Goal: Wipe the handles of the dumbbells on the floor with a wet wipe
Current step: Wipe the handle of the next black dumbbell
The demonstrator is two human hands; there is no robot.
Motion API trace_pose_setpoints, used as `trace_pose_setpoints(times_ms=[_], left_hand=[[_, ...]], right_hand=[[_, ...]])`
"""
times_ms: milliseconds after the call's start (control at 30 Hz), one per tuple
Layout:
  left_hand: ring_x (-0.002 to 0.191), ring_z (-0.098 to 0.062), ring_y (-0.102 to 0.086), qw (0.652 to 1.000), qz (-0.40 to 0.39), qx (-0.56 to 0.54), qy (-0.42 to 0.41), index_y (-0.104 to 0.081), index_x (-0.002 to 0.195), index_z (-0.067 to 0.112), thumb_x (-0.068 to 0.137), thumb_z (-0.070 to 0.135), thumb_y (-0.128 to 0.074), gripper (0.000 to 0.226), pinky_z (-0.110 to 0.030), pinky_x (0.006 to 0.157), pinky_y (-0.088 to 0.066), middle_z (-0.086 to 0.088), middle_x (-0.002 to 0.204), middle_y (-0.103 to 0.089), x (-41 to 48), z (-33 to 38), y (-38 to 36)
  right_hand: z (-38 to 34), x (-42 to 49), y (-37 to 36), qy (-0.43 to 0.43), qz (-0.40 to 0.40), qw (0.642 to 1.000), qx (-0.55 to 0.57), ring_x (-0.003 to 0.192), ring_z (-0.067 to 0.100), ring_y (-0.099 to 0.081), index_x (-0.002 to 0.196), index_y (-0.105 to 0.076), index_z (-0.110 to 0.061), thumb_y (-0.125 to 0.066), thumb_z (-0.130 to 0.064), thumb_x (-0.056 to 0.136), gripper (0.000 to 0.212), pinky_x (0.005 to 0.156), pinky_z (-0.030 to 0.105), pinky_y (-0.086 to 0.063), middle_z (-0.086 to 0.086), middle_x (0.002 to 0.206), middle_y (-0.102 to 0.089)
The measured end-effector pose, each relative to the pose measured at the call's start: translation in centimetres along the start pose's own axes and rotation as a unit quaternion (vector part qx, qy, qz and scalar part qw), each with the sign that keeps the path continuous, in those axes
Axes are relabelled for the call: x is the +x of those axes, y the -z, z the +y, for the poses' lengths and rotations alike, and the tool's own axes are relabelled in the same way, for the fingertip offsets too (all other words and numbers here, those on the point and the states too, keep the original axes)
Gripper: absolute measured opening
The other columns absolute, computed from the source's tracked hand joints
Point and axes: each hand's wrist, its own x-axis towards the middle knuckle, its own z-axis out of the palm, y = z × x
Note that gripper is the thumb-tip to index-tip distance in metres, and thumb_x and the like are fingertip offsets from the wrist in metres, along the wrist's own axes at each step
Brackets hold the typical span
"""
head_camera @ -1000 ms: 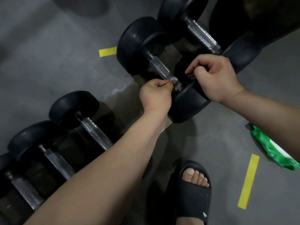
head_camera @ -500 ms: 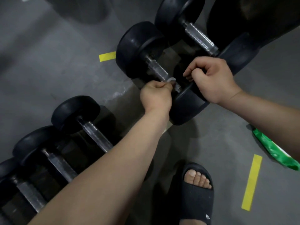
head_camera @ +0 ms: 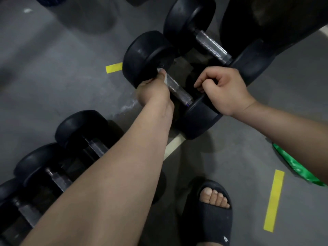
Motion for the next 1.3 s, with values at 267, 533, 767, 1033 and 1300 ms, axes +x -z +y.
trace_pose_setpoints(times_ms=[267,533,767,1033,1300], left_hand=[[0.068,-0.009,-0.065,0.984,-0.012,-0.138,0.115,-0.067,0.093,0.013,0.088,0.023,-0.079,0.016,-0.02,0.054,-0.046,-0.002,0.087,-0.073,-0.7,-2.0,-1.4],[0.106,-0.015,-0.067,0.979,-0.016,-0.171,0.11,-0.063,0.119,0.014,0.089,0.04,-0.076,0.042,-0.027,0.082,-0.051,-0.004,0.122,-0.07,0.2,-0.8,-1.8],[0.099,-0.014,-0.07,0.961,-0.067,-0.257,0.079,-0.06,0.13,0.003,0.096,0.023,-0.069,0.041,-0.02,0.067,-0.057,-0.009,0.113,-0.071,0.9,0.2,-0.4],[0.106,-0.021,-0.07,0.957,-0.13,-0.239,0.105,-0.062,0.129,0.01,0.104,0.015,-0.054,0.027,-0.035,0.073,-0.058,-0.007,0.112,-0.074,2.1,-1.4,0.6],[0.061,-0.012,-0.061,0.974,-0.213,-0.02,0.074,-0.06,0.097,0.01,0.096,0.015,-0.067,0.009,-0.023,0.054,-0.052,0.0,0.065,-0.066,0.9,-5.0,2.1]], right_hand=[[0.1,-0.1,0.0,0.002,0.0,1.0,-0.004,0.073,0.023,-0.068,0.078,-0.073,-0.018,-0.048,-0.01,0.078,0.026,0.067,0.045,-0.055,0.0,0.074,-0.071],[0.1,0.0,0.0,0.003,0.002,1.0,-0.005,0.072,0.024,-0.068,0.077,-0.073,-0.018,-0.047,-0.011,0.077,0.027,0.066,0.045,-0.055,-0.001,0.075,-0.071],[0.1,0.0,0.0,-0.003,-0.002,1.0,-0.003,0.071,0.032,-0.067,0.078,-0.073,-0.018,-0.047,-0.008,0.079,0.027,0.062,0.049,-0.054,0.006,0.074,-0.071],[0.2,0.0,0.0,-0.011,-0.002,1.0,0.009,0.074,0.029,-0.067,0.078,-0.073,-0.015,-0.048,-0.004,0.079,0.027,0.066,0.048,-0.054,0.004,0.075,-0.071],[0.0,0.0,0.1,-0.009,-0.001,1.0,-0.002,0.078,0.021,-0.069,0.078,-0.073,-0.015,-0.047,-0.005,0.08,0.028,0.071,0.044,-0.055,0.001,0.077,-0.072]])
